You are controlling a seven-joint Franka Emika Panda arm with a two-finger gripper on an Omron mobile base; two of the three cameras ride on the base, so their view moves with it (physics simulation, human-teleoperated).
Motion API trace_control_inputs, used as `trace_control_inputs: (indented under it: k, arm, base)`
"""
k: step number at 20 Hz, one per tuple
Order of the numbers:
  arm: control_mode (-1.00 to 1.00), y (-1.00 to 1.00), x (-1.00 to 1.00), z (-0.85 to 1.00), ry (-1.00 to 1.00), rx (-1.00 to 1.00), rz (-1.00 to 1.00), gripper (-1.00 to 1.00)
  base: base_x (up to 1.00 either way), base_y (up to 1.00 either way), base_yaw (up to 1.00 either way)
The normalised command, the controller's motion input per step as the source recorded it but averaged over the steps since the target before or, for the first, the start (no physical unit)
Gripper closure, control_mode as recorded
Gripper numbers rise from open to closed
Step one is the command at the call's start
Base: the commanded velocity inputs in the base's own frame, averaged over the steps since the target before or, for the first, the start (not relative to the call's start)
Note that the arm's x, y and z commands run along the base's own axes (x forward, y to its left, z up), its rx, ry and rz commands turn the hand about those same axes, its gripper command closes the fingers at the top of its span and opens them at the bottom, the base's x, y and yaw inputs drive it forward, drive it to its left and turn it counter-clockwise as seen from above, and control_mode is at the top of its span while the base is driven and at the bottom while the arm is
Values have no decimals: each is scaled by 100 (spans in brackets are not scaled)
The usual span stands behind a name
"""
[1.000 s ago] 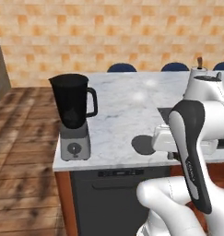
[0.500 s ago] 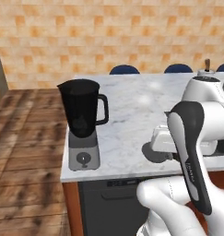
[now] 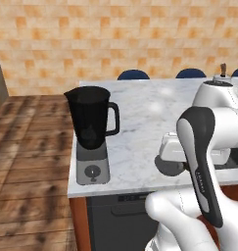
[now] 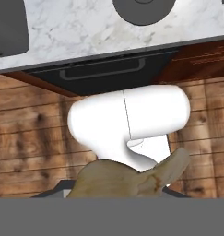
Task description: Grab the garlics from the fridge, place them in the blender, close the lid, and turn on the blender to create a marinade.
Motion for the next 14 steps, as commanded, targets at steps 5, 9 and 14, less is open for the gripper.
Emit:
trace_control_inputs:
  k: [5, 9, 14]
  arm:
    - [-100, 0, 0, 0, -1, 1, 0, 100]
    - [-100, 0, 0, 56, -33, 4, 12, 100]
    - [-100, 6, 0, 89, -47, 0, 25, 100]
  base:
    - [1, 0, 0]
    - [0, 0, 0]
    - [0, 0, 0]
